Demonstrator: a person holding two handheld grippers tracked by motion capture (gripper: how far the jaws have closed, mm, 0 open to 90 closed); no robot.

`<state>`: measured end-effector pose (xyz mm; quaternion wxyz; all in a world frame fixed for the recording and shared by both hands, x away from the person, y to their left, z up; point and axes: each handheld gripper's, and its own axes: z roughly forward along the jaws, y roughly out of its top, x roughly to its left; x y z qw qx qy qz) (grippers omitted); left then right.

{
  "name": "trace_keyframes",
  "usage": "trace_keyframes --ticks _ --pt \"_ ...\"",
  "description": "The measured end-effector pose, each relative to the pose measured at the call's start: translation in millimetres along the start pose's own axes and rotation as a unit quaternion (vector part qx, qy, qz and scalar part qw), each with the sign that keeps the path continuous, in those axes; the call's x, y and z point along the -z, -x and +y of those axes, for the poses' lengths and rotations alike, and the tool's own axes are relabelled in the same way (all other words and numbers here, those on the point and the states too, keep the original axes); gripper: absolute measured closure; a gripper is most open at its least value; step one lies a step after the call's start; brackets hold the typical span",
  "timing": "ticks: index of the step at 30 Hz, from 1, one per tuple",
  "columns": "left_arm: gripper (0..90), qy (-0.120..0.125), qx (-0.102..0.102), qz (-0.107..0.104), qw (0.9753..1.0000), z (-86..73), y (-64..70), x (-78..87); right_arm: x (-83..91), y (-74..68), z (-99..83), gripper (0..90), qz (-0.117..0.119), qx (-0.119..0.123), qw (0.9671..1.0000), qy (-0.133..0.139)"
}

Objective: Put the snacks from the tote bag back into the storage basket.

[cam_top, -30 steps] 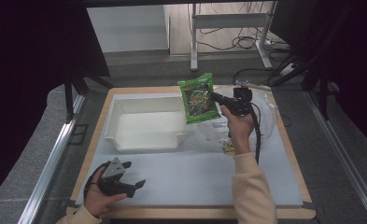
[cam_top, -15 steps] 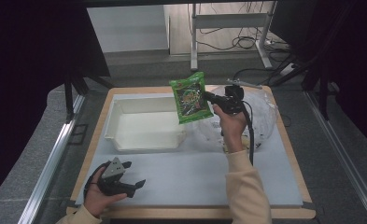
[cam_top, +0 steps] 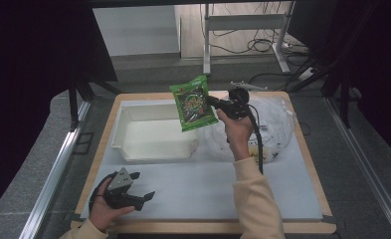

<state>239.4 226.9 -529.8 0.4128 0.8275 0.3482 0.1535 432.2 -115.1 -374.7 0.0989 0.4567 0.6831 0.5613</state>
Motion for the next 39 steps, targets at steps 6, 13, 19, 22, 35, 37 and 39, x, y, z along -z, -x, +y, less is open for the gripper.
trace_keyframes --ticks 6,13,19,22,35,37,39 --pt "12.0 0.001 0.001 -0.001 1.0 0.0 -0.3 -0.1 -9.4 -6.8 0.4 89.9 0.006 0.003 1.0 -0.006" --pt "12.0 0.002 0.001 -0.001 1.0 -0.1 -0.3 -0.1 -19.2 -14.1 -1.2 89.9 0.013 0.004 0.9998 -0.011" --pt "12.1 0.001 0.002 -0.001 1.0 -0.2 -0.2 0.0 -27.7 -20.4 -2.7 89.9 0.017 0.008 0.9997 -0.018" --pt "12.1 0.002 0.003 -0.001 1.0 -0.2 -0.4 0.1 -31.0 -23.9 -2.6 89.9 0.018 0.011 0.9995 -0.022" --pt "12.1 0.004 0.004 -0.003 1.0 -0.2 -0.9 1.1 -46.2 -34.1 -7.6 89.9 0.029 0.009 0.9992 -0.026" --pt "12.1 0.004 0.003 -0.003 1.0 -0.2 -0.9 1.0 -48.1 -35.8 -8.2 89.9 0.034 0.007 0.999 -0.028" --pt "12.0 0.004 0.004 -0.003 1.0 -0.2 -0.8 1.1 -49.8 -37.8 -8.6 89.9 0.037 0.007 0.9989 -0.029"
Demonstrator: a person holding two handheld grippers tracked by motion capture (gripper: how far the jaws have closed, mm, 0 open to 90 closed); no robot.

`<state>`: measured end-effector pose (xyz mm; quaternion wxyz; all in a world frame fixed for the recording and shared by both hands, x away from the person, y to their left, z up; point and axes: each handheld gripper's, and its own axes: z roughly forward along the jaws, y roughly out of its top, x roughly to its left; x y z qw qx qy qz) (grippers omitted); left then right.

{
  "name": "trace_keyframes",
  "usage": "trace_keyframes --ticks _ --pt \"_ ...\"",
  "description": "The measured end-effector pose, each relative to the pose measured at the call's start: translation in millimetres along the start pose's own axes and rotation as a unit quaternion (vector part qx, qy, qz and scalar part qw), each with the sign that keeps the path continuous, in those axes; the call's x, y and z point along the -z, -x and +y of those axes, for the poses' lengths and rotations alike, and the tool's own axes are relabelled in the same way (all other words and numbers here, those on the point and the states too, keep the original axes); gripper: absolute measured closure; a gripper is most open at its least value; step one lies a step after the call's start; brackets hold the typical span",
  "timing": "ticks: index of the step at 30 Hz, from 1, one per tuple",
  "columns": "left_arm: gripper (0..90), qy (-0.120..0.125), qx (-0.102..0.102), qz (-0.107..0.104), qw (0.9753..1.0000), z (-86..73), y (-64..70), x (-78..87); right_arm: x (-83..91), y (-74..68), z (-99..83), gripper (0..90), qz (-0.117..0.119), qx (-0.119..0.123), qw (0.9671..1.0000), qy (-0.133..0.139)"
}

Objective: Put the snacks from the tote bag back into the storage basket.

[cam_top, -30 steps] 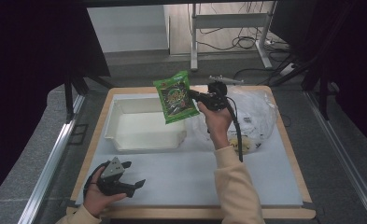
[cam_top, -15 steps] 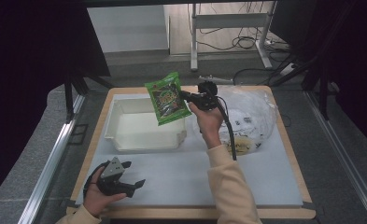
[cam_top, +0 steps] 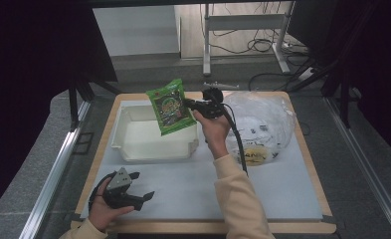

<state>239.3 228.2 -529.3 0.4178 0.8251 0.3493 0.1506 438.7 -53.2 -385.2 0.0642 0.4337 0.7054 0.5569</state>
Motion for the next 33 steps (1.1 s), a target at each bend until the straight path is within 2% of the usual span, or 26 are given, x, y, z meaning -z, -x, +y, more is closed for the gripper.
trace_keyframes --ticks 27,33 --pt "12.1 0.004 0.002 -0.005 1.0 0.3 -1.0 1.0 -31.6 -18.6 -8.1 89.9 0.013 -0.004 0.9997 -0.017" --pt "12.3 0.006 0.004 -0.002 1.0 0.1 -1.7 1.9 -35.4 -22.9 -10.3 89.9 0.019 -0.007 0.9997 -0.014"
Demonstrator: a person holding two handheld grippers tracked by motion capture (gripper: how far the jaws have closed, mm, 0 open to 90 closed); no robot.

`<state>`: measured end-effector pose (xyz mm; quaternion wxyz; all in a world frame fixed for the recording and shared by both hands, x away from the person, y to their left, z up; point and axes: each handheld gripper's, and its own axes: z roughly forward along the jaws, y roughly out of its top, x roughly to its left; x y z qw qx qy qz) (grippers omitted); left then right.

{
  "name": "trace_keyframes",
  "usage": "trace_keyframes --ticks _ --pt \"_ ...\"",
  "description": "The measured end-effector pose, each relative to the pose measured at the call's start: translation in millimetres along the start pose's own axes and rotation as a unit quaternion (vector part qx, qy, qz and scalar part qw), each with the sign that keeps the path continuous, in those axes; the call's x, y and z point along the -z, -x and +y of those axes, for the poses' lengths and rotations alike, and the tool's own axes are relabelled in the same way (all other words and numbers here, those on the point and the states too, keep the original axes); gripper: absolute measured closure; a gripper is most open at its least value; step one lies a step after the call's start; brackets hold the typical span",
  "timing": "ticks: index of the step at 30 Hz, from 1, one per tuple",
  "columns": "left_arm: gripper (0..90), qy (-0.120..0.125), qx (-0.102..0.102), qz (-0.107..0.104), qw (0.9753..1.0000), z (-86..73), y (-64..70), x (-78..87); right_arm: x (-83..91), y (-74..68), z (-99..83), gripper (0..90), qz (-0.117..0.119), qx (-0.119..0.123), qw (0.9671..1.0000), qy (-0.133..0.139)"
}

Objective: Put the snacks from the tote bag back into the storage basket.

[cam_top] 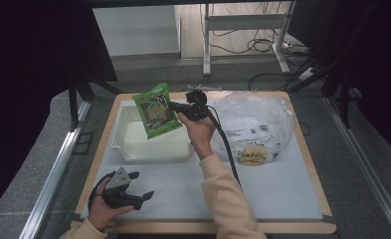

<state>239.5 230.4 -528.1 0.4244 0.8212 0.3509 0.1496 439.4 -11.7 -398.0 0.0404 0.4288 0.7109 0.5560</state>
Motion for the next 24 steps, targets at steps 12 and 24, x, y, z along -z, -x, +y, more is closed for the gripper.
trace_keyframes --ticks 12,24 --pt "12.3 0.0 -0.001 0.0 1.0 -0.1 0.4 0.0 -12.8 -6.3 -8.7 89.9 0.0 -0.001 0.9999 -0.011" --pt "12.3 0.001 0.0 0.0 1.0 -0.1 -0.2 0.4 -28.1 -9.0 -20.6 89.9 0.004 -0.007 0.9998 -0.021"
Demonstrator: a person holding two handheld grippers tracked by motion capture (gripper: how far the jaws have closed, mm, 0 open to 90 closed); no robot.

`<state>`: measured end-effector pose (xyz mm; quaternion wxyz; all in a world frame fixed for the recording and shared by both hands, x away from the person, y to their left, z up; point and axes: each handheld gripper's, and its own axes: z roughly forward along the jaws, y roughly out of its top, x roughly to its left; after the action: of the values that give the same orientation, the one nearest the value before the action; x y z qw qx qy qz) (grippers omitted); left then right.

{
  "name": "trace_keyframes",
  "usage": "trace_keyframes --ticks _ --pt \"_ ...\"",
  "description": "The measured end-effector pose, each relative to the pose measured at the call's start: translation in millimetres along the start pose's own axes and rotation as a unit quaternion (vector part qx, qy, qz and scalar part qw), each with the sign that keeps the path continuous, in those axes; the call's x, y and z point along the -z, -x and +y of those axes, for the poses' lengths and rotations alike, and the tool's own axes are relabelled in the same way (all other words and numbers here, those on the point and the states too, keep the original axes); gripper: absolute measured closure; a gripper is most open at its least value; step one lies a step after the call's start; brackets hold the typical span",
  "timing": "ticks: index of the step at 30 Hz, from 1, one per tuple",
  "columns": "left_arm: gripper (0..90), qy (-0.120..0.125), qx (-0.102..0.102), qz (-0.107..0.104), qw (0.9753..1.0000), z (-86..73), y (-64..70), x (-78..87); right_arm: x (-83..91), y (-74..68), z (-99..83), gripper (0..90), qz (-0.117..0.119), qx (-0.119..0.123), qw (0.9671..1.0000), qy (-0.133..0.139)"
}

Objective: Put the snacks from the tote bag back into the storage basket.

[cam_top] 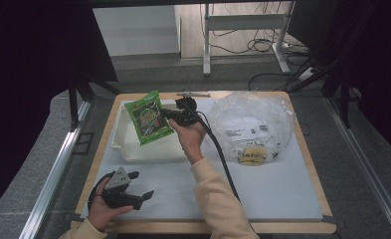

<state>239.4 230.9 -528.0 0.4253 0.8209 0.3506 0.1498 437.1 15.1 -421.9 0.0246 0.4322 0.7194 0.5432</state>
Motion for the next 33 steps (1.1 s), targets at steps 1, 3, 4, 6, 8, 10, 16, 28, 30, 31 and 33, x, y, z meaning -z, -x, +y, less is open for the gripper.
trace_keyframes --ticks 1,3,4,6,8,10,16,28,30,31,33 --pt "12.3 0.0 0.0 0.0 1.0 0.0 0.0 -0.1 -1.4 -0.1 -1.2 89.9 0.001 0.001 1.0 -0.001" --pt "12.3 -0.001 0.0 0.0 1.0 0.0 -0.1 -0.3 -4.1 -0.5 -3.0 89.9 0.0 0.0 1.0 -0.005" --pt "12.3 -0.001 0.0 0.0 1.0 0.0 0.0 -0.2 -5.5 -0.6 -3.7 89.9 0.0 0.001 1.0 -0.005" --pt "12.3 0.0 0.0 0.0 1.0 0.0 0.2 -0.1 -8.5 -1.2 -5.2 89.9 -0.003 0.0 1.0 -0.009" --pt "12.3 0.0 0.0 0.0 1.0 0.1 0.3 -0.1 -11.7 -1.6 -6.9 89.9 -0.004 -0.001 0.9999 -0.012" --pt "12.3 0.001 0.001 -0.001 1.0 0.1 0.8 -0.4 -15.3 -1.5 -8.9 89.9 -0.007 -0.003 0.9998 -0.016" --pt "12.3 -0.001 0.0 0.0 1.0 0.2 0.9 -0.5 -25.8 -1.2 -12.8 89.9 -0.016 -0.006 0.9996 -0.024" --pt "12.3 -0.001 0.001 -0.002 1.0 0.2 0.8 -0.9 -53.1 -3.7 -28.5 89.8 -0.029 -0.021 0.9986 -0.039" --pt "12.3 -0.001 0.001 -0.003 1.0 0.1 0.8 -1.0 -56.7 -4.0 -31.7 89.8 -0.03 -0.023 0.9985 -0.039" --pt "12.3 -0.001 0.001 -0.003 1.0 0.1 1.0 -0.9 -58.4 -4.2 -33.2 89.8 -0.031 -0.023 0.9985 -0.039" --pt "12.3 0.0 0.001 -0.003 1.0 0.1 1.0 -0.7 -62.0 -3.6 -36.1 89.7 -0.035 -0.025 0.9983 -0.038"
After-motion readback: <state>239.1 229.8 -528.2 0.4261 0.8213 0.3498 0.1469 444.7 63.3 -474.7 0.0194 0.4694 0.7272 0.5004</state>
